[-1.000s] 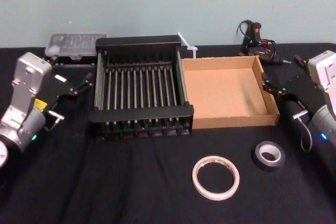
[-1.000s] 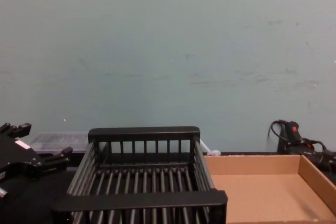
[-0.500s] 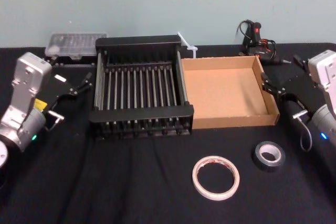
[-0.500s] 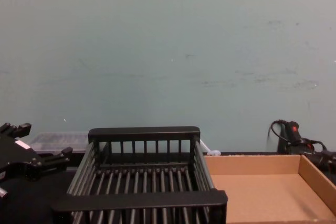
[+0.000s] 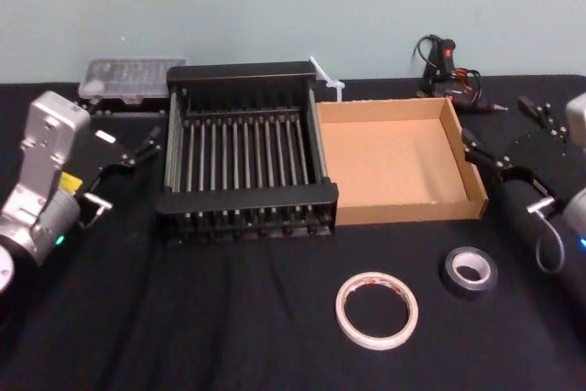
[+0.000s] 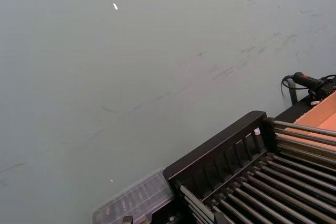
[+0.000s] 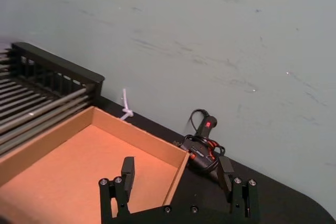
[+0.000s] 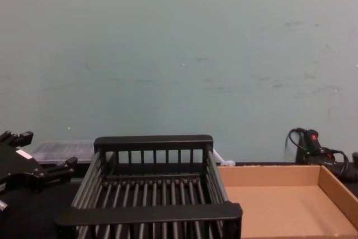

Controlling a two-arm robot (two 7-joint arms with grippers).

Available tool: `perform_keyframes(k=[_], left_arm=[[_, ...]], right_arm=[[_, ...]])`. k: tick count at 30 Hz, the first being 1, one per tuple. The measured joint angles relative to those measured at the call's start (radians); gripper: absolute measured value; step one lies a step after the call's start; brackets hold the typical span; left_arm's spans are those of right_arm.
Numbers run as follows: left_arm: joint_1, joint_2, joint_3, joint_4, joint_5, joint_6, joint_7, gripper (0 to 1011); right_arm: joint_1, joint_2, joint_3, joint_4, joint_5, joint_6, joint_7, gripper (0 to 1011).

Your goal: Pick up the white tape and place it into the black box , Pick up the silver tape and place it into the brown box.

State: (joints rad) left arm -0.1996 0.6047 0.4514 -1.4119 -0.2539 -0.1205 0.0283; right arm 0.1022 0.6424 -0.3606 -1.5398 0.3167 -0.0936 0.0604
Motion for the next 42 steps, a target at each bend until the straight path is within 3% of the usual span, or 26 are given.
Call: perform_keyframes(k=[10,19,30,42], left_arm=[[0.0,0.0,0.0,0.0,0.0,0.0,0.0,1001],[0.0,0.0,0.0,0.0,0.0,0.0,0.0,1001],[0.0,0.0,0.0,0.0,0.0,0.0,0.0,1001],[0.0,0.0,0.0,0.0,0.0,0.0,0.0,1001]], right_arm=[[-0.165,0.078,0.092,-0.176,0.094,0.061,0.057,1002],[-0.292,0.127,0.153,-0.271,0.136,0.1,0.088,1002],[-0.407,0.166,0.211,-0.326,0.159,0.164,0.117,1002],[-0.421,0.159,0.212,-0.307,0.148,0.241,0.139,1002]])
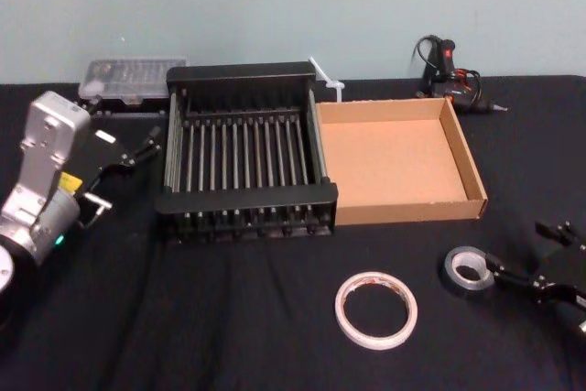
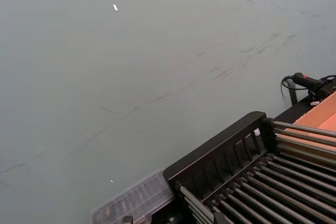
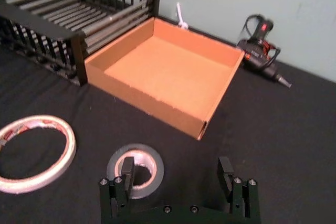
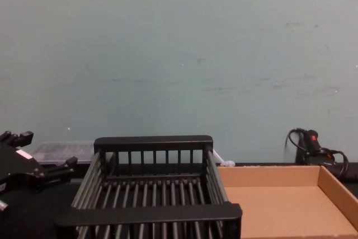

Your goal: Pick up the white tape and place it into the black box , Pick up the silver tape and place it into the brown box.

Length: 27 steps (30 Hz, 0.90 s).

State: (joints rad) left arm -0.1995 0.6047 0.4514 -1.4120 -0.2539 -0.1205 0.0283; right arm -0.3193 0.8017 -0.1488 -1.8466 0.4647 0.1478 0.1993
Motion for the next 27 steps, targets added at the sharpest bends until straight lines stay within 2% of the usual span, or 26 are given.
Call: perform_keyframes(k=[11,27], left_arm=[[0.0,0.0,0.0,0.0,0.0,0.0,0.0,1001],[0.0,0.0,0.0,0.0,0.0,0.0,0.0,1001]], right_arm=[[0.046,-0.044,-0.018,0.051,-0.015,0.057,0.03,1002],[0.105,-0.106,-0.021,0.1,-0.025,0.107,0.07,1002]])
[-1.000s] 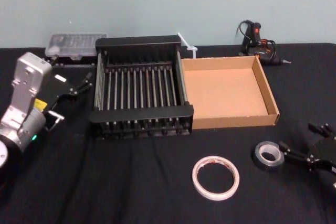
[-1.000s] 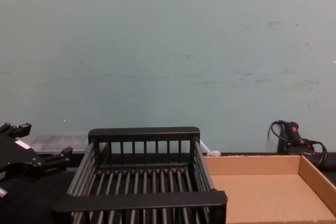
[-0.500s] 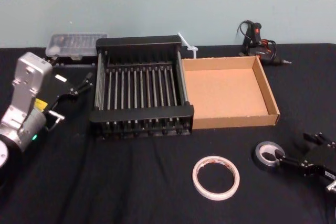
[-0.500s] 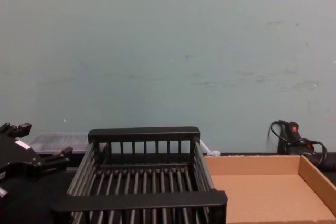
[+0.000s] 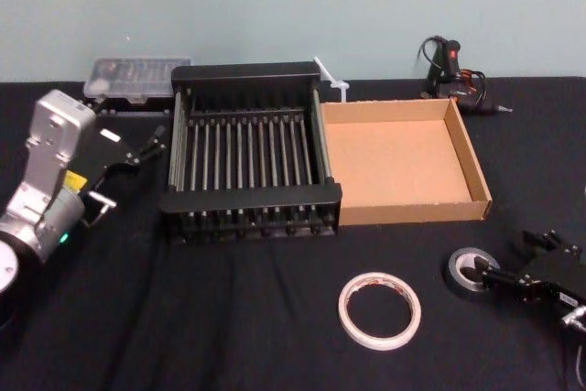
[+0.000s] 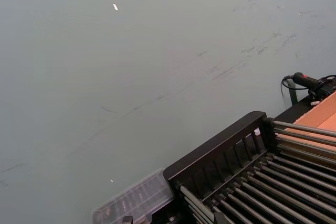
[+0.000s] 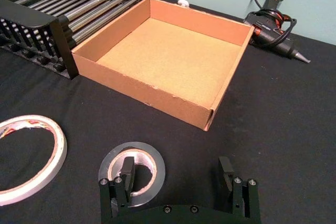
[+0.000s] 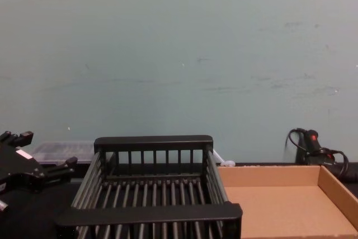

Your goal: Pick up the white tape and place it into the black box , Pick up the silver tape and place it into the brown box.

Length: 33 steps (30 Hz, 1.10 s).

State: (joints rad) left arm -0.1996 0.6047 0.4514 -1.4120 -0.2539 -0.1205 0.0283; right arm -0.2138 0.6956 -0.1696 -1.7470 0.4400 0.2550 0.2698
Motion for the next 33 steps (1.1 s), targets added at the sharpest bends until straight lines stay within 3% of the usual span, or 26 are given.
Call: perform_keyframes(k=[33], left_arm=[[0.0,0.0,0.0,0.0,0.0,0.0,0.0,1001]], right_arm=[[0.055,-0.07,0.0,0.052,-0.043,0.068,0.052,1002]])
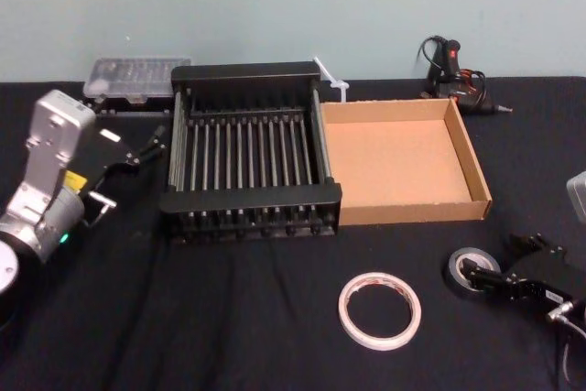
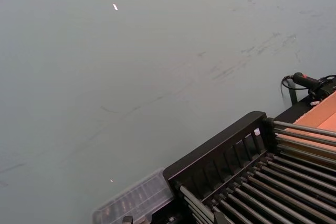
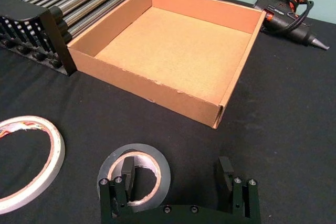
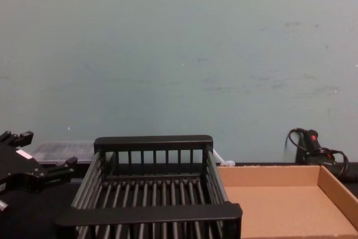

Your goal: Pick up the white tape and place it into the black box , Pick up the silver tape and place it into the brown box.

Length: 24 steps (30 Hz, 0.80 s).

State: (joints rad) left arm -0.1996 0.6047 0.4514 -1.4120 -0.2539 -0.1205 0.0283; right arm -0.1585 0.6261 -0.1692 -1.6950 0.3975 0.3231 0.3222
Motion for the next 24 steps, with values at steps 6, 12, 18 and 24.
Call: perform_keyframes(k=[6,12,18,24], left_arm=[[0.0,0.0,0.0,0.0,0.0,0.0,0.0,1001],[0.0,0.0,0.0,0.0,0.0,0.0,0.0,1001],[0.0,0.0,0.0,0.0,0.0,0.0,0.0,1001],[0.0,0.0,0.0,0.0,0.0,0.0,0.0,1001]], right_arm=[[0.0,0.0,0.0,0.0,0.0,0.0,0.0,1002],[-0.001,0.001,0.0,0.0,0.0,0.0,-0.001,1002],[-0.001,0.001,0.0,0.0,0.0,-0.001,-0.001,1002],[-0.002,0.002,-0.001,-0.001,0.0,-0.001,-0.002,870]])
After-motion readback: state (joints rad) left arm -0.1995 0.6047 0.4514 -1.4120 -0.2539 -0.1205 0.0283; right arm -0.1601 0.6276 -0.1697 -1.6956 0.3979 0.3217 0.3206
